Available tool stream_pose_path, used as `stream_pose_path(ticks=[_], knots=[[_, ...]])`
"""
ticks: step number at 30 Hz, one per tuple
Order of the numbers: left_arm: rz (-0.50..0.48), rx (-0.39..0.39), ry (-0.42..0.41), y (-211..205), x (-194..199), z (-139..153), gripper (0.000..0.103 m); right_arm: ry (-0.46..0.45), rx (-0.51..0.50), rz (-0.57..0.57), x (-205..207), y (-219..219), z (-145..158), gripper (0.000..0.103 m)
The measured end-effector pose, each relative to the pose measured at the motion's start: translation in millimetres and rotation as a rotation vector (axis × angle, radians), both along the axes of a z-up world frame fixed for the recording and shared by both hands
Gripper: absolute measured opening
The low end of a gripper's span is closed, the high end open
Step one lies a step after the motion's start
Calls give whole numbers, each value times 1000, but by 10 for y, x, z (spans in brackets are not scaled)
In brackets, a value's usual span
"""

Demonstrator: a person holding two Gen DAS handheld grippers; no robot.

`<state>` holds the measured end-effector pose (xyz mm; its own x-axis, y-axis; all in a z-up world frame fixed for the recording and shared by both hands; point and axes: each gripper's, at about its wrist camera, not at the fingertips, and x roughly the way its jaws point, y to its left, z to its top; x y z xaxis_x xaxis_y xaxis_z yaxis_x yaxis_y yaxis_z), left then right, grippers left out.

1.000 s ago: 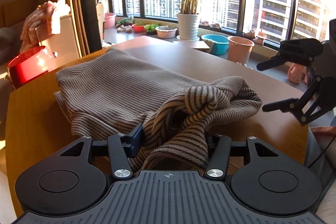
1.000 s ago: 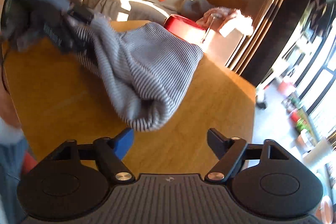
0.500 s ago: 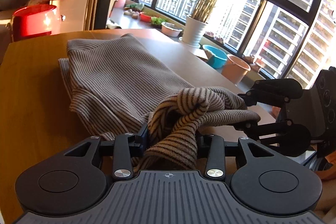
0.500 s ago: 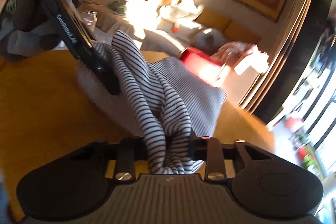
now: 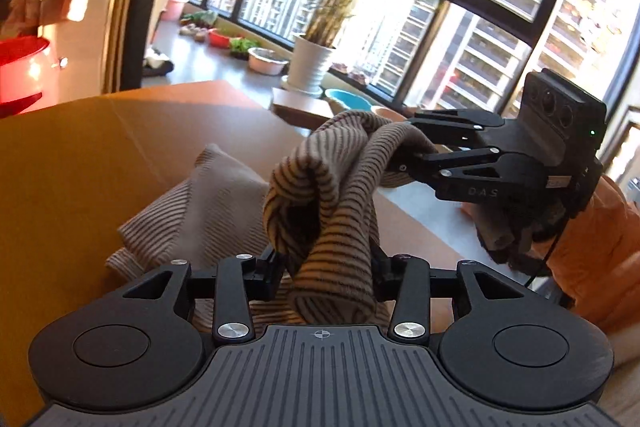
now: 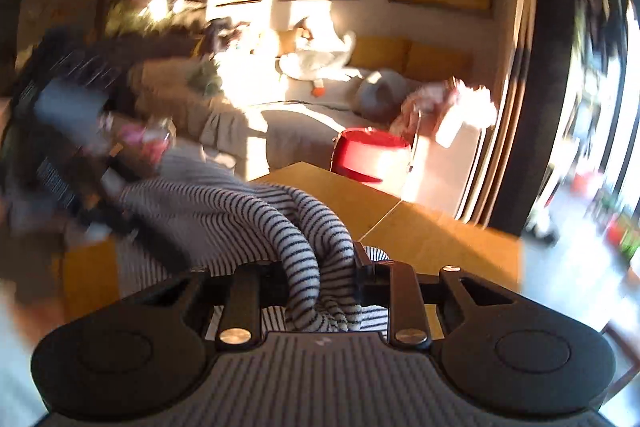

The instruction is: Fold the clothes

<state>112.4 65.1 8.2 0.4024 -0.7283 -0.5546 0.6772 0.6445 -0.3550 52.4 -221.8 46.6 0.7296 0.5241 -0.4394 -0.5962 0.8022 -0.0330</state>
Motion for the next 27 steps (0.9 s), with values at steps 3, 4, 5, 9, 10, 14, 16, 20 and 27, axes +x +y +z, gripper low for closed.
stream_pose_path(ticks=[3,4,5,9,10,14,16,20,27], knots=[[96,-29,68,209,321,-182,48,135,46,-14,795,154,-264,25],[112,-46,81,257,356,-196,51,174,55,-20,1007,202,-353,25],[129,-63,94,304,390,-210,52,208,67,-17,1183,243,-429,25],[202,-96,140,353,491,-264,87,297,91,9,1701,387,-658,28],[215,-99,160,306,519,-285,89,310,95,8,1783,411,-684,28],[284,-33,171,208,686,-356,65,310,83,-22,1993,465,-727,55],[307,-21,182,263,789,-412,49,298,105,-44,2077,419,-722,58],[358,-45,197,460,882,-490,41,337,177,-54,2163,265,-824,61],[398,-110,217,665,1046,-654,41,497,293,-93,1943,96,-950,30]])
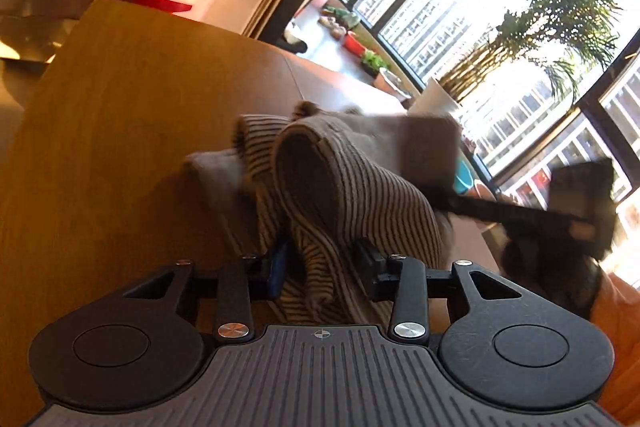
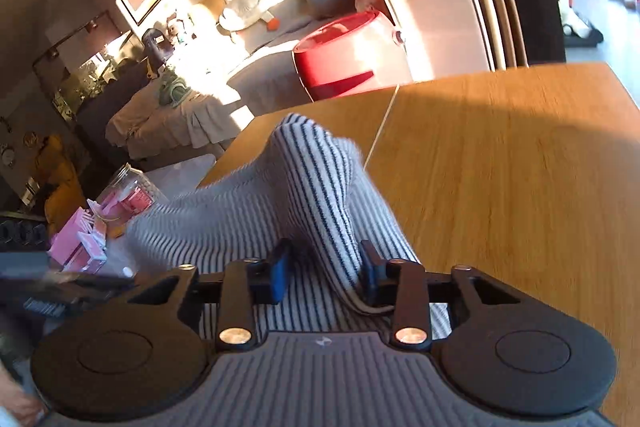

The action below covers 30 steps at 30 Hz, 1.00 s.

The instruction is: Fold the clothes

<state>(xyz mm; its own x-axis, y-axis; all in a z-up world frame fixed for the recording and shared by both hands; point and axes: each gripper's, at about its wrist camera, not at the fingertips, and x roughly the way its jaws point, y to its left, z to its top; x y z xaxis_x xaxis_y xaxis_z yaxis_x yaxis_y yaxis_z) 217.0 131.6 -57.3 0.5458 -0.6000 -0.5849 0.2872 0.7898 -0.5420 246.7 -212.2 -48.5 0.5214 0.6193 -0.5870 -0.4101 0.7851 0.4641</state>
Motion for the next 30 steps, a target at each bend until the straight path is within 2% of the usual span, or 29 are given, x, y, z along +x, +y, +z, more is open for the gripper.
stream_pose_path(ticks=[2,4,5,9,11,14,16,17,20,22,24,26,30], knots=[[0,14,-24,-7,17,49,39,17,2,-13,-146,-94,52,25],[-2,28,-49,-16,30,102,38,-9,-13,-35,-258,-139,154,20],[-10,42,-73,-29,11,160,38,-46,-26,-45,-296,-133,233,13],[-13,79,-145,-28,-37,405,40,-179,-39,-34,-203,1,534,12],[0,86,-193,-19,-27,532,45,-189,-106,-46,14,126,491,12],[2,105,-275,-97,-27,741,52,-120,-226,-67,347,271,129,13],[-25,144,-322,-250,37,824,63,-121,-237,-78,413,297,20,13],[-46,172,-343,-345,89,842,65,-126,-236,-87,428,302,10,14],[-62,299,-387,-585,314,790,64,-133,-244,-107,395,303,103,19],[-43,353,-364,-618,475,669,59,-142,-233,-125,250,219,225,25],[-28,360,-314,-583,586,515,61,-136,-201,-148,77,97,350,43],[-23,339,-280,-508,638,355,61,-86,-112,-173,-108,-61,417,56],[3,250,-237,-373,649,212,61,94,56,-215,-328,-189,233,54]])
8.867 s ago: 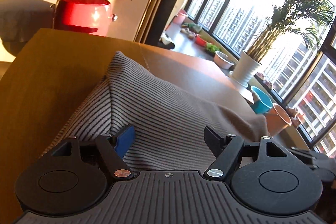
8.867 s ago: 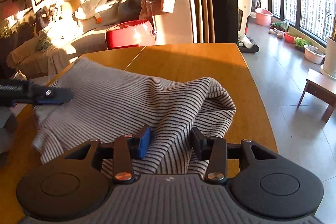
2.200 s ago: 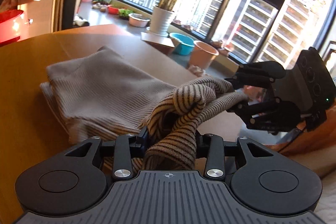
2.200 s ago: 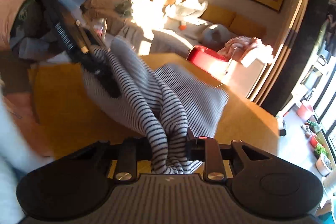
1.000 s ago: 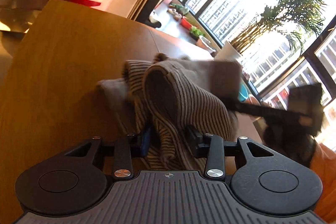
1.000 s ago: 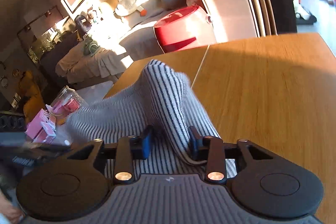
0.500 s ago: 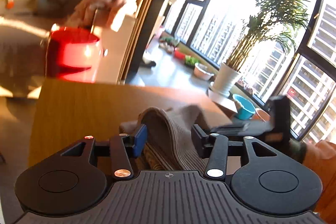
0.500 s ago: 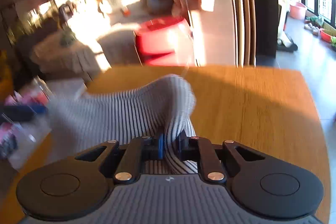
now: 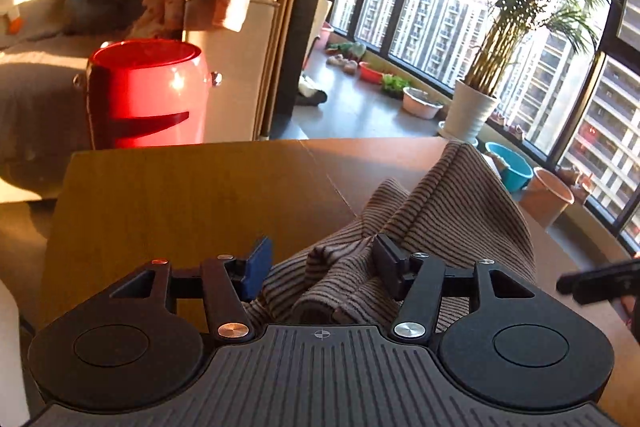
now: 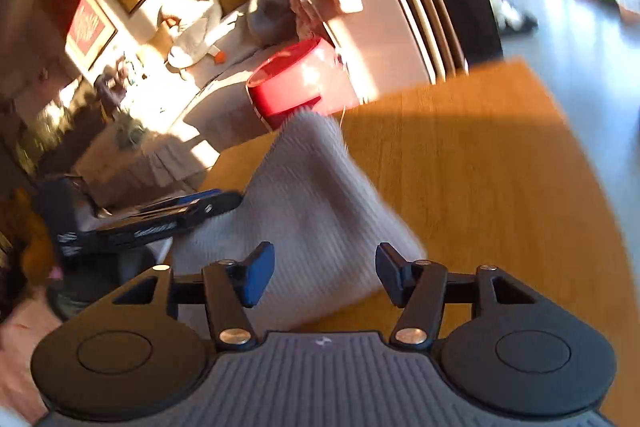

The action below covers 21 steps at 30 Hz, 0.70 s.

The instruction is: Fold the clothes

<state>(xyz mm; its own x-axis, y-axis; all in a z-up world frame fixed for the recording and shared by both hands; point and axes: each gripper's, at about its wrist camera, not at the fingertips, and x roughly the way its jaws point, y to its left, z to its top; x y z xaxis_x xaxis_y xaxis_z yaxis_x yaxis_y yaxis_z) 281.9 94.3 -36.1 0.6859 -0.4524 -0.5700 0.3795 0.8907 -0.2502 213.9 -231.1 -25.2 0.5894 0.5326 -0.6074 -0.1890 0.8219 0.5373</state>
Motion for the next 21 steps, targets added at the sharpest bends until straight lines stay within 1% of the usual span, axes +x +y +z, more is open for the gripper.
stream_pose_path(ticks=[1,2,3,4,6,7,8,11,13,18,21], knots=[[7,-23,14,42,18,-27,61,38,28,-4,-22,9,-67,51],[10,-37,25,59,25,-39,61,62,28,3,-11,57,-132,41],[10,-48,35,71,4,-50,61,85,28,9,0,106,-197,39],[10,-59,44,83,-19,-62,60,105,23,11,21,158,-256,39],[15,-76,64,112,-63,-83,60,110,6,10,111,234,-310,38],[28,-88,79,137,13,-105,60,102,-5,11,155,261,-309,38],[37,-109,96,175,3,-116,60,90,-20,13,198,288,-300,38],[55,-198,168,273,10,-162,60,19,-116,15,331,341,-222,38],[44,-235,197,258,-17,-181,60,-22,-172,0,434,339,-190,38],[-39,-279,240,37,-215,-205,68,-107,-328,-56,673,302,-127,40],[-80,-304,257,-117,-265,-234,70,-123,-377,-75,754,268,-96,40]])
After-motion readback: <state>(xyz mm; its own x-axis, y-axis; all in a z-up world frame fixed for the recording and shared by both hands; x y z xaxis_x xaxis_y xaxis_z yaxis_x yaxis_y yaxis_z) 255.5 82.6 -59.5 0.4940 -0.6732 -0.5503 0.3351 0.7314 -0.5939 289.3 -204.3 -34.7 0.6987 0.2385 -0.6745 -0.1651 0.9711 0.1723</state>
